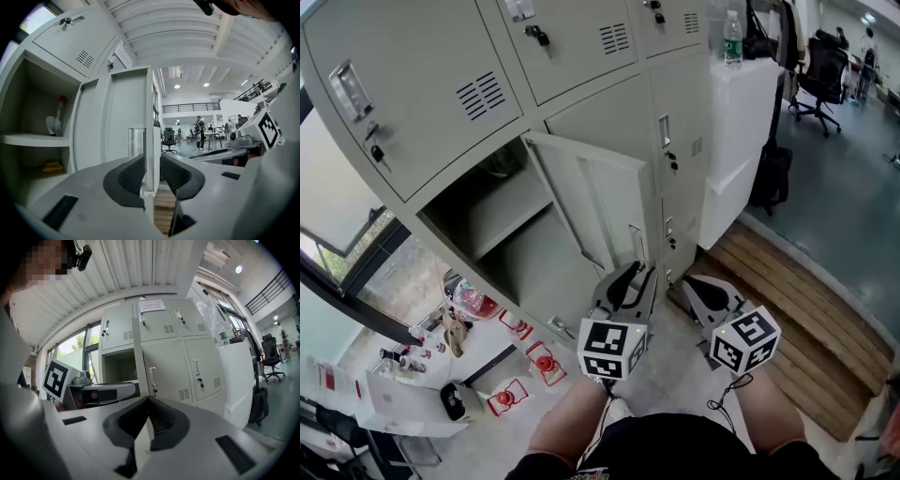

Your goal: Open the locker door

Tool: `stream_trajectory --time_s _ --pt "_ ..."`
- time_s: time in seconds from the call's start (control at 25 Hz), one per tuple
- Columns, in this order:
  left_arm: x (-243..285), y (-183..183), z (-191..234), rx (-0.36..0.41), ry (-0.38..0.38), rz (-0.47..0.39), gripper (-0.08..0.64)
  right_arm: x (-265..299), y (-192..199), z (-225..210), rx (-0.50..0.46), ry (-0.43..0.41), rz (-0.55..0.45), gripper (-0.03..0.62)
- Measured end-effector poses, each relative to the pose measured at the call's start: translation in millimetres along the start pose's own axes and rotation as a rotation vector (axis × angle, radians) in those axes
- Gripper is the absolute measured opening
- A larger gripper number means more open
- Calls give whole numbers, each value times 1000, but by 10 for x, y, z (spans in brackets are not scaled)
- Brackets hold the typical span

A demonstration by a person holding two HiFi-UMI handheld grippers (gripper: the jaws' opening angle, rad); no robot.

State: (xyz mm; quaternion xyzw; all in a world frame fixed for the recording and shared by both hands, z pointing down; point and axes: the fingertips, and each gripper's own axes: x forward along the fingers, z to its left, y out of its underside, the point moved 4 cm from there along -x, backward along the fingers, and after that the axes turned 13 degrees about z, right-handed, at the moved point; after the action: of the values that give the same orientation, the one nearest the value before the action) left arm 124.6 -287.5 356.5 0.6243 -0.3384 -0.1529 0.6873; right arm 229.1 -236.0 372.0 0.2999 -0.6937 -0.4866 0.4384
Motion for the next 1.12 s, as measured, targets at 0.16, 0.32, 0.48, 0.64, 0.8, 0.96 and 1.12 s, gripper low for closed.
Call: stream_trajectory --time_s 0.16,0.32,0.48,0.64,0.8,0.96,1.12 --pt "-66 20 -44 -19 -38 -1 117 -37 6 9 -12 -35 8 54" --pt "-186 50 -136 -36 -87 0 117 -118 19 47 -29 -79 15 54" --pt "-375 124 -245 -60 -152 -2 117 -211 57 128 -55 -138 23 54" --pt "-593 285 -393 -87 -221 9 115 -292 167 261 -83 -210 37 54" --pt "-911 451 -465 -117 -311 21 110 -279 277 464 -104 -296 60 54" --pt "-1262 579 -418 -143 -397 31 100 -234 343 728 -123 -369 74 54" --pt "-1605 663 -318 -169 -478 29 73 -133 375 1033 -143 -437 86 54"
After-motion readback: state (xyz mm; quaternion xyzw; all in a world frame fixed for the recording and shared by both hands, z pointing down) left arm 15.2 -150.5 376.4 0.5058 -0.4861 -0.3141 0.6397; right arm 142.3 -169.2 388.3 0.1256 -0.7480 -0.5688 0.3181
